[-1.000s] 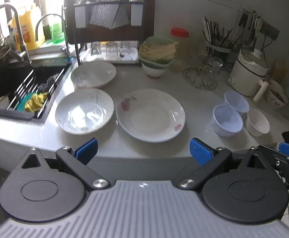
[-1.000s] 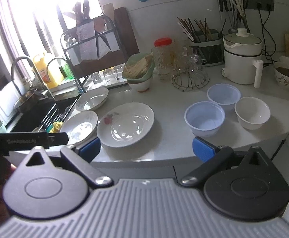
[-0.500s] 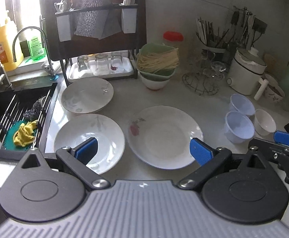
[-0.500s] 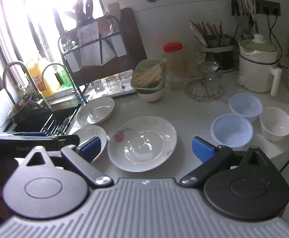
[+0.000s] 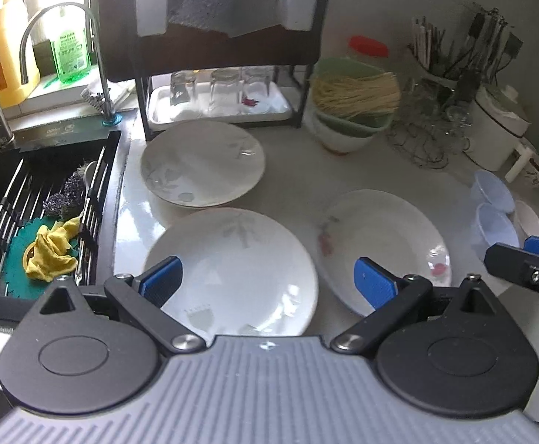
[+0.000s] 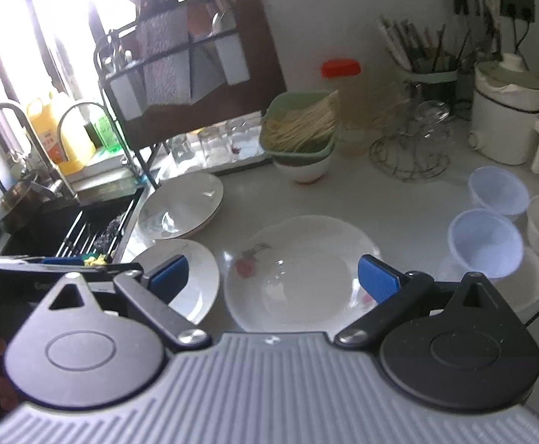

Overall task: Organize plates and bowls
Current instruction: 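Move the left gripper to the leaf-pattern plate rim and close it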

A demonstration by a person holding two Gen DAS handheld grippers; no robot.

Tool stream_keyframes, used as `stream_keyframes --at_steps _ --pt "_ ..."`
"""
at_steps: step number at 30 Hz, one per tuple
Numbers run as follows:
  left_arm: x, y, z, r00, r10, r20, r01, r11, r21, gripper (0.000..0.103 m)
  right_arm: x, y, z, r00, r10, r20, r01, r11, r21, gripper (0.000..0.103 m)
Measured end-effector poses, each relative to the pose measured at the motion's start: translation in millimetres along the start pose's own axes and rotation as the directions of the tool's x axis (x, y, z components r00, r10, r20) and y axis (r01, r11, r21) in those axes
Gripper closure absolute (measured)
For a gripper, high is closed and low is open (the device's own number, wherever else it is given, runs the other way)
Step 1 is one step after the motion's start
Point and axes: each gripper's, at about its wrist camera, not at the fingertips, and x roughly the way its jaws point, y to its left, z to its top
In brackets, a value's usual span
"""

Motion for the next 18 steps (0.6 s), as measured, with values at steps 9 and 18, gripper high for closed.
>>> stream_keyframes --at_steps 9,18 --pt "35.3 63.1 9.9 0.999 0.030 -0.033 -0.030 1.000 0.002 0.002 52.7 40.8 -1.6 0.987 0.116 -0.115 -0.110 0.992 0.059 0.008" --pt "76.4 98.0 -1.6 0.997 0.019 -0.078 -0.020 1.000 -0.001 0.005 98.1 56.0 -15.7 0.958 0.156 -0.242 -0.126 0.983 0.135 0.033"
